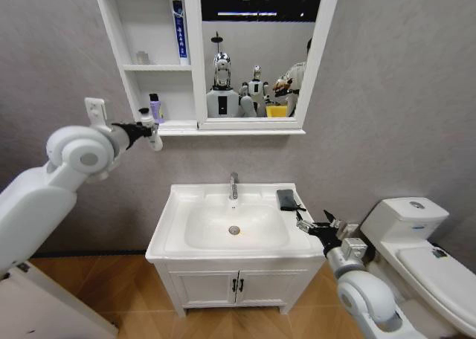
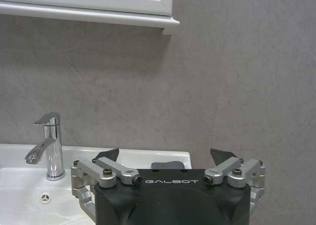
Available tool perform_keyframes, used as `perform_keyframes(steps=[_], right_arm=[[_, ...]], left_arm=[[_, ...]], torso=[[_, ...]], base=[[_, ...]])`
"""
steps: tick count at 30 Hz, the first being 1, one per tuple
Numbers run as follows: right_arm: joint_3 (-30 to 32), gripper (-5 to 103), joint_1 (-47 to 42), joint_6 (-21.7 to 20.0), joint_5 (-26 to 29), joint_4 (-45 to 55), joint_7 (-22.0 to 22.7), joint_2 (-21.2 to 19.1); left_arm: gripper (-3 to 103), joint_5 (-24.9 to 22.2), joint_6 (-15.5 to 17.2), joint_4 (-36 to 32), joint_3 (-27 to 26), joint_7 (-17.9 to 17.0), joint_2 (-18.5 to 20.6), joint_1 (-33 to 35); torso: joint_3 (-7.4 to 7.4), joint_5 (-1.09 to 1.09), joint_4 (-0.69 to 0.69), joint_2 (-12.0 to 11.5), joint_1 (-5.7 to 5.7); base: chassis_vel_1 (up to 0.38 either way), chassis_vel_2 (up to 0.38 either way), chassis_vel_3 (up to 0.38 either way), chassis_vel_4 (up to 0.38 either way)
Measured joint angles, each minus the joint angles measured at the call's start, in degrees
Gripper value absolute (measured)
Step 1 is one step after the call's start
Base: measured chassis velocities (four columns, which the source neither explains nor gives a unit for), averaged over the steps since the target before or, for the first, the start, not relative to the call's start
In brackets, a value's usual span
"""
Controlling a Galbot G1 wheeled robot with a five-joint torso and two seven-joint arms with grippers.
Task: Move facial cleanser and shampoo from washbasin to cabinet, then wipe washbasin with towel.
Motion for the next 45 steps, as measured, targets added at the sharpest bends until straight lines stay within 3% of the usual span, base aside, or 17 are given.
perform_keyframes(steps=[4, 5, 9, 11, 16, 19, 29, 45], right_arm=[[0.0, 100, 0.0, -0.3, 0.3, 0.2, 0.0, -0.5], [-0.1, 100, 0.0, -0.3, 0.3, 0.2, 0.0, -0.7], [-0.2, 100, 0.0, -0.3, 0.3, 0.3, 0.0, -0.5], [-0.3, 100, 0.0, -0.4, 0.2, 0.5, 0.0, 0.3], [0.0, 100, -0.4, -0.3, 0.1, 0.5, -0.1, 0.5], [0.7, 100, -1.0, -0.2, 0.3, 0.8, -0.1, 0.5], [0.3, 100, -0.3, 0.0, 0.5, 0.3, -0.2, -0.2], [0.7, 100, -0.2, 0.4, 0.8, -0.5, -0.3, -0.7]], left_arm=[[42, 1.0, 0.1, 6.4, 4.9, 2.6, -2.4, -7.3], [42, 3.3, 0.0, 11.0, 8.9, 6.1, -4.0, -11.5], [42, 5.6, -0.2, 16.4, 13.6, 8.9, -6.8, -15.3], [42, 7.3, -0.7, 20.7, 16.0, 10.3, -10.8, -17.7], [42, 8.6, -1.1, 23.2, 16.7, 11.1, -13.4, -19.0], [42, 12.7, -2.2, 28.1, 17.7, 13.4, -16.0, -20.4], [41, 17.0, -3.8, 36.1, 17.8, 14.6, -19.8, -20.9], [41, 18.4, -4.2, 37.2, 17.9, 15.1, -21.6, -20.4]], torso=[[0.00, 0.01, 0.04, 0.0, 0.00], [0.00, 0.02, 0.03, 0.0, 0.00], [0.00, 0.00, 0.04, 0.0, 0.00], [0.00, 0.02, 0.01, 0.0, 0.01], [0.01, 0.02, 0.00, 0.0, 0.01], [0.00, 0.01, 0.02, 0.0, 0.01], [0.00, 0.01, 0.02, 0.0, 0.01], [0.00, 0.01, 0.02, 0.0, 0.01]], base=[[0.000, 0.000, 0.000, 0.000], [0.000, 0.000, 0.000, 0.000], [0.000, 0.000, 0.000, 0.000], [0.000, 0.000, 0.000, 0.000], [0.000, 0.000, 0.000, 0.000], [0.000, 0.000, 0.000, 0.000], [0.000, 0.000, 0.000, 0.000], [0.000, 0.000, 0.000, 0.000]])
